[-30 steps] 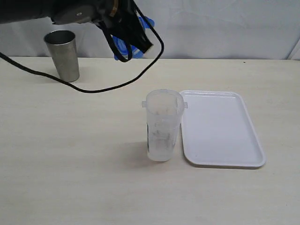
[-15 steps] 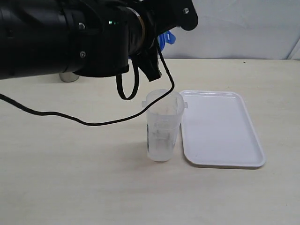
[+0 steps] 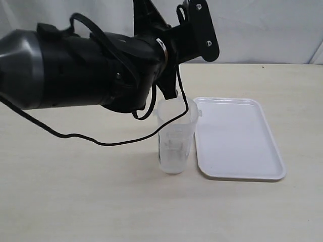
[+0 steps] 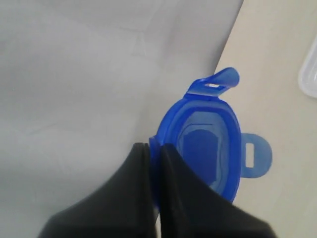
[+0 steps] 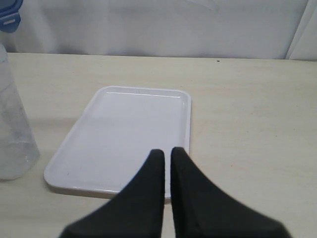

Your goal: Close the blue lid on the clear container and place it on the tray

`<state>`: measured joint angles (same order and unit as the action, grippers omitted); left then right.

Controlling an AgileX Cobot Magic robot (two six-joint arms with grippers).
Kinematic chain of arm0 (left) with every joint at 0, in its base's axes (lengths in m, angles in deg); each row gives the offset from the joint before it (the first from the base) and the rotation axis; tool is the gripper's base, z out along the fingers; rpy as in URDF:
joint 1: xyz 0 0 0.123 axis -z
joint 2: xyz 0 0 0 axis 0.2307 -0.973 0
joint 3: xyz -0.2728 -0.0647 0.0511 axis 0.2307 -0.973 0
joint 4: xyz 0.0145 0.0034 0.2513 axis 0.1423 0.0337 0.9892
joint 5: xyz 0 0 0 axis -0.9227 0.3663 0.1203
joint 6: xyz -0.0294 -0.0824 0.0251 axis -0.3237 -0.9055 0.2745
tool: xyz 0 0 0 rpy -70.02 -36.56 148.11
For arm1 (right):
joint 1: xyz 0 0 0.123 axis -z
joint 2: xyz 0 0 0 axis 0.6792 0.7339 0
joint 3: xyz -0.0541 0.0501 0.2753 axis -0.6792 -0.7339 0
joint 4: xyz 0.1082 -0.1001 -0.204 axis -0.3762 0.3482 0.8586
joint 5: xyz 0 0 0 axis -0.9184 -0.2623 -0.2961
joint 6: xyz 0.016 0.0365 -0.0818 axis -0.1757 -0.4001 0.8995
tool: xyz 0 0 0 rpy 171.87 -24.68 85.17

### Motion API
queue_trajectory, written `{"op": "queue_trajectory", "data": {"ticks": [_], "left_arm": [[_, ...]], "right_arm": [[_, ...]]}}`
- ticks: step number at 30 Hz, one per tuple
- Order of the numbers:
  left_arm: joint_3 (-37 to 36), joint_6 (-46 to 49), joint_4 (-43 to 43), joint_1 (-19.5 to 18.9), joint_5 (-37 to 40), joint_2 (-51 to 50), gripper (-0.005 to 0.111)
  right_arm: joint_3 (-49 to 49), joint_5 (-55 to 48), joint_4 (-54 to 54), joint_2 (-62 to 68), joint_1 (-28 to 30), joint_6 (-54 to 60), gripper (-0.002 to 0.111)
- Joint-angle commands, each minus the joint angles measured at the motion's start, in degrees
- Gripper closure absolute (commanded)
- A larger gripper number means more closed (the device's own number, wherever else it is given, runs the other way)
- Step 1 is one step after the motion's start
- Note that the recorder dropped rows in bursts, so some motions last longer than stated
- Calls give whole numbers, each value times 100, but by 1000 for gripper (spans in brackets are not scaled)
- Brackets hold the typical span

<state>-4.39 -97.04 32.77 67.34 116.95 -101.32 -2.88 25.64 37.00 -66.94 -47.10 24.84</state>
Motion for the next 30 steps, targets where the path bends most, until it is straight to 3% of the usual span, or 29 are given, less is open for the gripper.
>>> {"op": "queue_trajectory", "data": {"ticks": [1,5,9,21,30], "left_arm": [[-36,-468,396,4,160,-244,107],[-36,-543,425,4,9,-258,107],[-36,-327,425,143,393,-247,107],[-36,76,442,794,852,-247,107],[-36,266,398,926,1165,-247,107]], "right_arm": [[-18,16,2,-27,26,-7,104],[-18,16,2,-27,26,-7,104],[-18,16,2,-27,26,-7,104],[-18,16,2,-27,26,-7,104],[-18,16,2,-27,26,-7,104]]}}
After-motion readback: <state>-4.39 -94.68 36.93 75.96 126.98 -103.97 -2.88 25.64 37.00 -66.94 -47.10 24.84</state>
